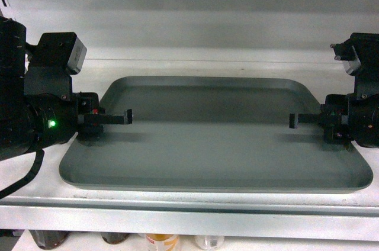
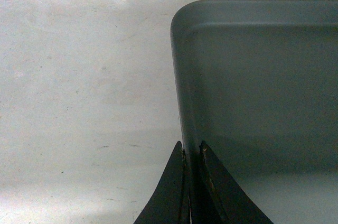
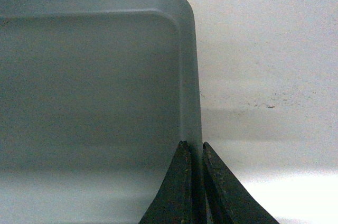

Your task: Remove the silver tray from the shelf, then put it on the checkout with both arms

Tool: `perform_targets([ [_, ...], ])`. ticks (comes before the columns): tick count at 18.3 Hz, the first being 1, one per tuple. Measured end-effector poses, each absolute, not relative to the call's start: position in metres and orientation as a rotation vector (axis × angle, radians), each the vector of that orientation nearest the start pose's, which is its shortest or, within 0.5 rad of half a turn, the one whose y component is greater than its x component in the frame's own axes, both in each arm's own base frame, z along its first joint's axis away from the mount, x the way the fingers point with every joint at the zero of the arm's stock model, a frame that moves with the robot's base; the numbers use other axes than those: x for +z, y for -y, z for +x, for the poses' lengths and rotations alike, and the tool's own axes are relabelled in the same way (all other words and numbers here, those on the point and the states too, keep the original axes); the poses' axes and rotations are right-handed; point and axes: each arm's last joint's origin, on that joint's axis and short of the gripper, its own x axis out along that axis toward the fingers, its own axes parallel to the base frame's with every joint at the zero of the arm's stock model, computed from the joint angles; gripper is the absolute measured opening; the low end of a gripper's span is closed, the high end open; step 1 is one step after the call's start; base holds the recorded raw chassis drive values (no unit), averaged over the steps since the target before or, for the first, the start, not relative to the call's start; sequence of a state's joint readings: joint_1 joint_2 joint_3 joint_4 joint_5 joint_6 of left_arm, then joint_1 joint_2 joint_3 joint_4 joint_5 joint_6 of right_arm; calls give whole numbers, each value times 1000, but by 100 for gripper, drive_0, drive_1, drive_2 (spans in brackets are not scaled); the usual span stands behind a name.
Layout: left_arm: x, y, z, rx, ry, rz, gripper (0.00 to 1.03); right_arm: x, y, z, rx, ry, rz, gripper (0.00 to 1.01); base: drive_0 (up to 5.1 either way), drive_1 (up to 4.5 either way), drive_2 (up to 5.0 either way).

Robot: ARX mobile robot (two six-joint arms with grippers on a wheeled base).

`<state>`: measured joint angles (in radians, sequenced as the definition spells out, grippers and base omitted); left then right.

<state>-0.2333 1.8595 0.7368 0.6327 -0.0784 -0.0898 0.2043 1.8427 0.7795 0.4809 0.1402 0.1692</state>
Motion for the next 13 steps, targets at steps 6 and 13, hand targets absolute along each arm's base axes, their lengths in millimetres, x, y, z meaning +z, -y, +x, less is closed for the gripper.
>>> perform_targets([
  [6,135,79,326,-121,-526,4,4,146,-67,327,0,-572,61,3,0,0,0],
  [13,173,81,319,-125,-474,10,4,179,-63,311,-17,-526,73,3,0,0,0],
])
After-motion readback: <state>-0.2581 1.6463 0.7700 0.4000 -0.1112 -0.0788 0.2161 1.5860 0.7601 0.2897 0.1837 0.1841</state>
